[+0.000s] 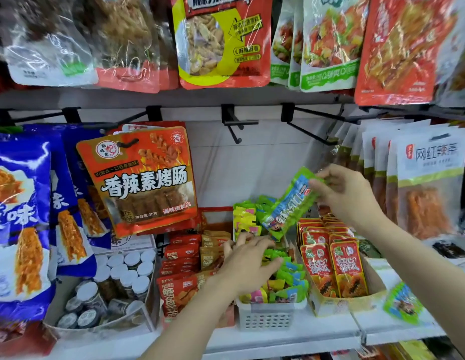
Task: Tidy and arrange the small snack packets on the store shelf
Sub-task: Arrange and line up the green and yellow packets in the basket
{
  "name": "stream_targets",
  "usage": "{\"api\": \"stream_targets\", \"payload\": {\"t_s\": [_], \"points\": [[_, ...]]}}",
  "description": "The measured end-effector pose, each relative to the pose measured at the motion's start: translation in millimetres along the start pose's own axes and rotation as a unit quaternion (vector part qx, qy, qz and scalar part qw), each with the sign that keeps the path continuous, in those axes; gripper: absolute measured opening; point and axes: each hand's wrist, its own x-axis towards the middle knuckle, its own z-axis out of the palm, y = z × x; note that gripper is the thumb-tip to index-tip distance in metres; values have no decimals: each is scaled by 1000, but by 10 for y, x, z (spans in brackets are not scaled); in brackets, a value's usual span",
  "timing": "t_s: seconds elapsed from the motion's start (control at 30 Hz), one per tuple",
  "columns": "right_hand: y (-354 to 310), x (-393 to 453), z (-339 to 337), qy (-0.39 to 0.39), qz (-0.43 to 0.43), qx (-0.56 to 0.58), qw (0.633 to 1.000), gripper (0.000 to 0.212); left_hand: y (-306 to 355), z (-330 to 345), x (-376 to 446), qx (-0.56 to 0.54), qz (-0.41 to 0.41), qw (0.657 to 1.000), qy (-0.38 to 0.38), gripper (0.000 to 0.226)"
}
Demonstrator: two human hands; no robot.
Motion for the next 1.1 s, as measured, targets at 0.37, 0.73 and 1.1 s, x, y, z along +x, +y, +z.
{"api": "stream_targets", "payload": {"t_s": [0.37,0.73,1.1], "points": [[-135,-5,-228,10,41,106,994,12,176,-301,-183,-443,-57,890,94,47],[-67,-84,-130,12,114,153,981,12,254,-366,-524,-569,-118,803,132,9],[-65,-139,-77,-1,161,198,967,7,231,-331,-607,-617,-145,760,143,28]]}}
